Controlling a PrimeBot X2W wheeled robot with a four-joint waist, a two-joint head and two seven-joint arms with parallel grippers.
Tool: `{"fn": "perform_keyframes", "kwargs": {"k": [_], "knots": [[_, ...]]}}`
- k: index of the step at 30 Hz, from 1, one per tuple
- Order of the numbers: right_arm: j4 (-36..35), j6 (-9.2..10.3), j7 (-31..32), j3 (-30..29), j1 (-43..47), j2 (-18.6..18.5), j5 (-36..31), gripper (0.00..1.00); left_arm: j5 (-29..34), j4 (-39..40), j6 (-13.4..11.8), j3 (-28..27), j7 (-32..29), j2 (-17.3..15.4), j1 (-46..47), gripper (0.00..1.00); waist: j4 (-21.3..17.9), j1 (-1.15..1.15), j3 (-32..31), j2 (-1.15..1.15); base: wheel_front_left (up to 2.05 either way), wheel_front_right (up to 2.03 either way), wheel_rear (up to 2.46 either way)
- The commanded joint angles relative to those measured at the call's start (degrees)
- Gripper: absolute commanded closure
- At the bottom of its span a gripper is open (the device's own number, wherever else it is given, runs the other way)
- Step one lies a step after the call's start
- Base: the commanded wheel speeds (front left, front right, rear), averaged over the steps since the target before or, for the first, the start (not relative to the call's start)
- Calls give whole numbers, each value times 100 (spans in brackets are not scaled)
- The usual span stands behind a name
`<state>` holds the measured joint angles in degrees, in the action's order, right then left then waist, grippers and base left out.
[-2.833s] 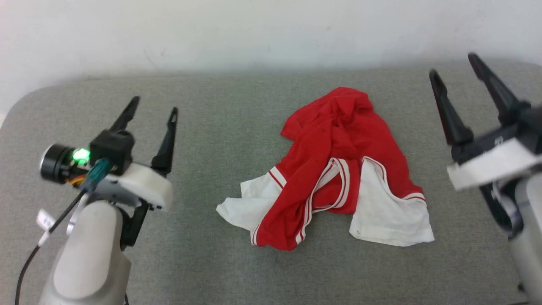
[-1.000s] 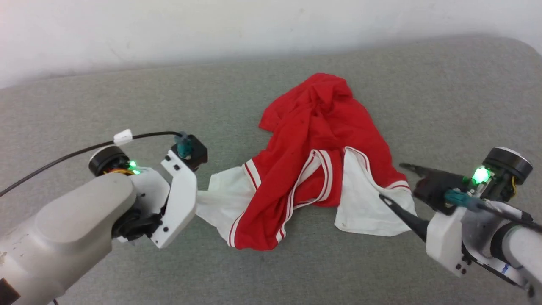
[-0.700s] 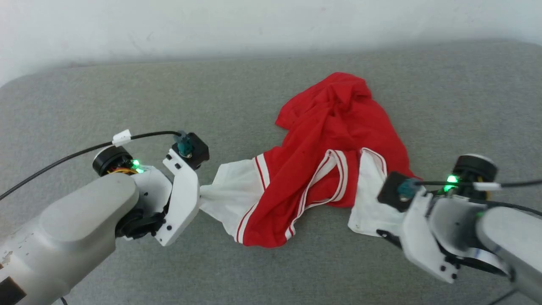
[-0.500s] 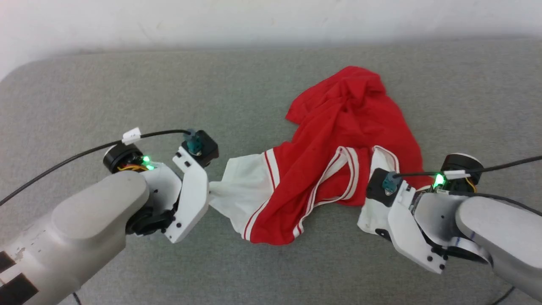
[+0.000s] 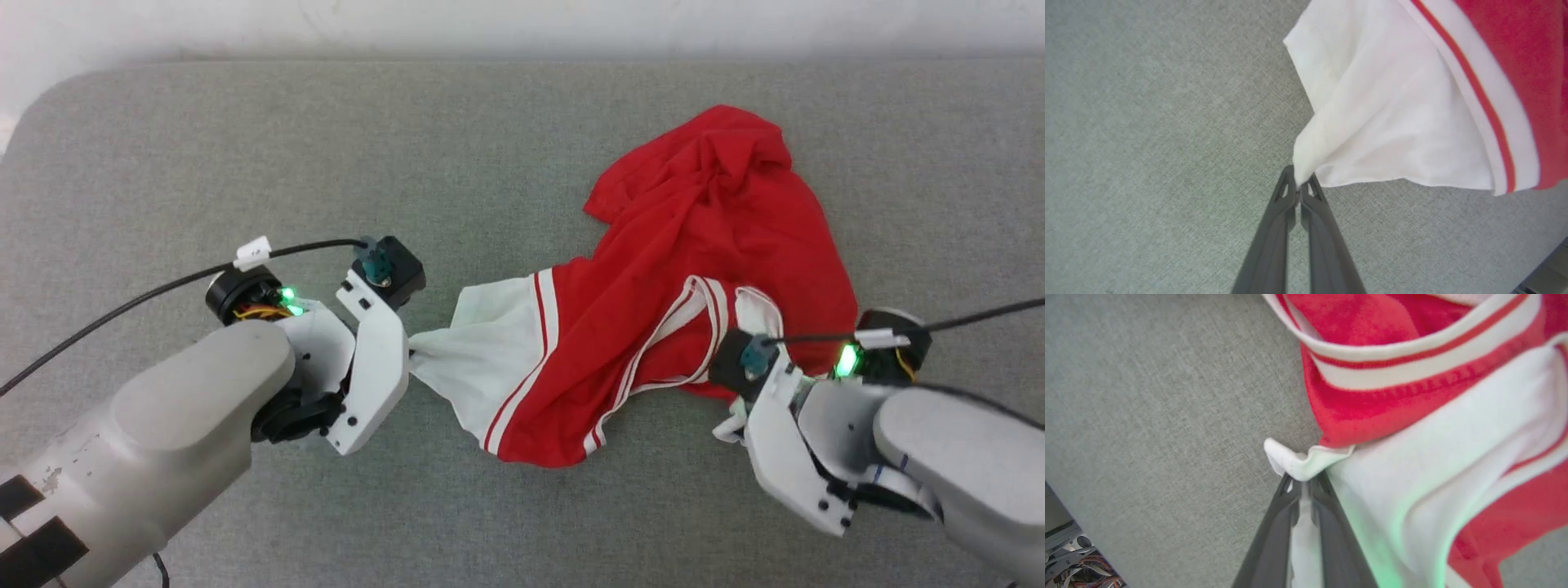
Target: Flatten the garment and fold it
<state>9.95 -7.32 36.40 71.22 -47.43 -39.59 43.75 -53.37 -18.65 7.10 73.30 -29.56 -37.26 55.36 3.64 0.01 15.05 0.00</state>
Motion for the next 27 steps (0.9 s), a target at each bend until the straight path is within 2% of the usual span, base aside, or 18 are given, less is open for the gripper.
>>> {"fn": "perform_keyframes", "kwargs": {"k": [1, 7, 10, 13, 19, 27], "knots": [[-46, -17, -170, 212, 382, 27, 6, 100, -3, -58, 38, 6, 93, 25, -70, 100, -54, -1, -162, 0, 0, 0, 0], [-553, -17, -1179, 167, 343, -561, 5, 100, -226, -201, 38, -5, 592, -98, -196, 100, -192, -1, -533, 0, 0, 0, 0], [-788, -17, -1742, -177, 372, -811, 11, 100, -320, -287, 38, -137, 1045, -249, -213, 100, -282, -1, -691, 0, 0, 0, 0], [-970, -17, -2203, -640, 474, -1007, 9, 100, -371, -347, 11, -349, 1473, -356, -209, 100, -337, -1, -827, 0, 0, 0, 0], [-1253, -17, -2858, -1835, 733, -1198, -179, 100, -459, -283, -281, -800, 2102, -575, -126, 100, -413, -1, -1065, 0, 0, 0, 0], [-1250, -17, -3356, -3527, 941, -1026, -642, 100, -477, -182, -742, -1411, 2688, -822, 298, 100, -445, -1, -1305, 0, 0, 0, 0]]}}
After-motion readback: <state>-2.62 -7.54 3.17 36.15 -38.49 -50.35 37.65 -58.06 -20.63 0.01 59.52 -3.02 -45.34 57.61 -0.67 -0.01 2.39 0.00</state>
